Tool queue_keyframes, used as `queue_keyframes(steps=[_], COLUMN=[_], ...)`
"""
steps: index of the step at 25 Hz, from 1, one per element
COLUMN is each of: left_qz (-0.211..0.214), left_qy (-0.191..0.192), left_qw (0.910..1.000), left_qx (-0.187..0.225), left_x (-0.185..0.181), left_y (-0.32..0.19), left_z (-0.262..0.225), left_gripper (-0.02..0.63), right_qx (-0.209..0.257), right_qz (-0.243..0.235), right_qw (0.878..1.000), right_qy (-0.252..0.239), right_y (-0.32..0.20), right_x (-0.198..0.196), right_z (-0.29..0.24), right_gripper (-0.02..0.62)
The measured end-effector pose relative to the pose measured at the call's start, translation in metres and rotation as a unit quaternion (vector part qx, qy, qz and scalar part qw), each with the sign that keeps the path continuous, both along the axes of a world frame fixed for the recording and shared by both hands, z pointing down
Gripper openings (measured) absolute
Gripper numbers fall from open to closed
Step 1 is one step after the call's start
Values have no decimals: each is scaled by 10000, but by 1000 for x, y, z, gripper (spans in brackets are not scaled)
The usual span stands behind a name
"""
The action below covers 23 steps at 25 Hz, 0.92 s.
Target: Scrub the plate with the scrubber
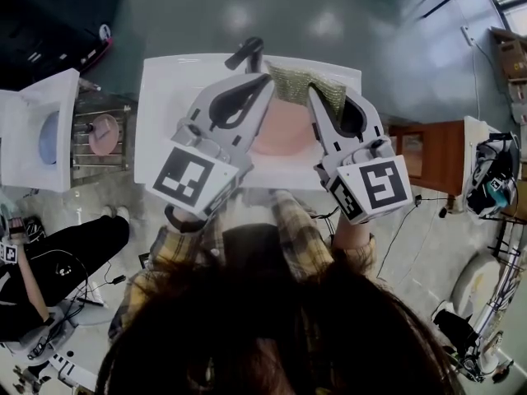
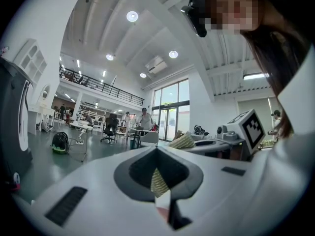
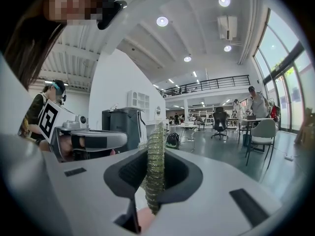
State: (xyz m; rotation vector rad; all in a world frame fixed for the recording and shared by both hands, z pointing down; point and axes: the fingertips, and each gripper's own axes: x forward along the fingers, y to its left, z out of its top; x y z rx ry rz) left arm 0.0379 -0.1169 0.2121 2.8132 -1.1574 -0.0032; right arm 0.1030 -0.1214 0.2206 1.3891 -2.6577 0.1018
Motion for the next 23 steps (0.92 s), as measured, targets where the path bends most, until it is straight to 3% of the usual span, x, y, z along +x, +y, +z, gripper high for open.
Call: queue_keyframes(steps=[9,23], left_qz=[-45,-73], left_qy=[53,36], left_qw=[9999,10000], left_qx=[136,26], left_x=[-6,0], left_y=[-3,2], left_z=[0,-3], left_gripper=[14,14], right_qx=[-32,-67], right_qz=[-17,-41], right_qw=[10000,10000], right_qy=[-18,-7], right_y=[0,1], right_x=[-1,4], right_z=[3,3], right_gripper=[74,74])
